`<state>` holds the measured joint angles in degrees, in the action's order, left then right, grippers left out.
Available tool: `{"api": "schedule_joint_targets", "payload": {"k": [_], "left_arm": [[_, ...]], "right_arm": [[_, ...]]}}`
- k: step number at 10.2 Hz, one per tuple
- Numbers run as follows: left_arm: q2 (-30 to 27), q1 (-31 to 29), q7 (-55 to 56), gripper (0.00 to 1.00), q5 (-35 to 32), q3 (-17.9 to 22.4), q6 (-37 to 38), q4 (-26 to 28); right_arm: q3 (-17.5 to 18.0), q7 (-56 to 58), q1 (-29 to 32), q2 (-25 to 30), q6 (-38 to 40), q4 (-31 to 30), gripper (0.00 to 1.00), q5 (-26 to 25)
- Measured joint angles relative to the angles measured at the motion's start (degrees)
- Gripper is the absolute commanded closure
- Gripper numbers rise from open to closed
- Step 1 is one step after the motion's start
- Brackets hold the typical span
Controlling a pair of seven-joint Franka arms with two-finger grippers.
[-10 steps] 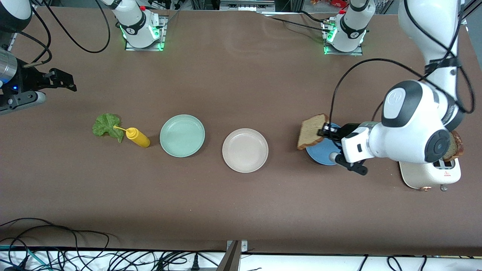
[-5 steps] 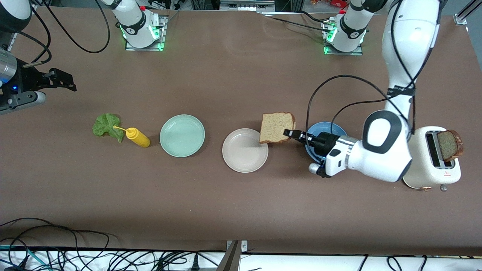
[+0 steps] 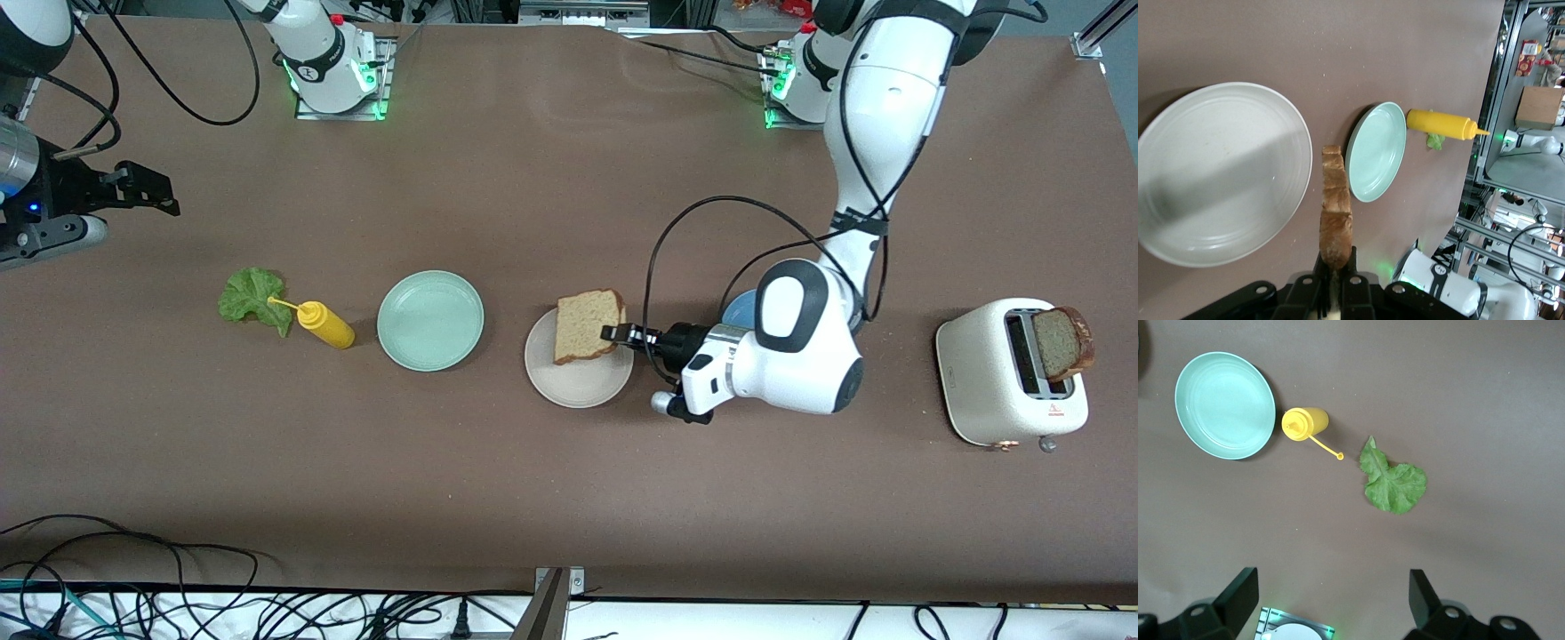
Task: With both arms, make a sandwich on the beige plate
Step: 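Lower the bread slice onto the beige plate with the left gripper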
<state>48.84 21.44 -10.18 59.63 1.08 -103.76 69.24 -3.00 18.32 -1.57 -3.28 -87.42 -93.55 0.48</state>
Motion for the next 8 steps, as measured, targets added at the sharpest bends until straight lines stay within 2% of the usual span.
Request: {"api": "schedule_joint_targets", "payload": {"k": [8], "left_arm": [[4.1,1.0,-0.1,1.0,0.3,0.0,-4.2,0.0]], "right_arm": [[0.0,0.0,0.0,0.0,0.0,0.0,0.0,0.0]]}}
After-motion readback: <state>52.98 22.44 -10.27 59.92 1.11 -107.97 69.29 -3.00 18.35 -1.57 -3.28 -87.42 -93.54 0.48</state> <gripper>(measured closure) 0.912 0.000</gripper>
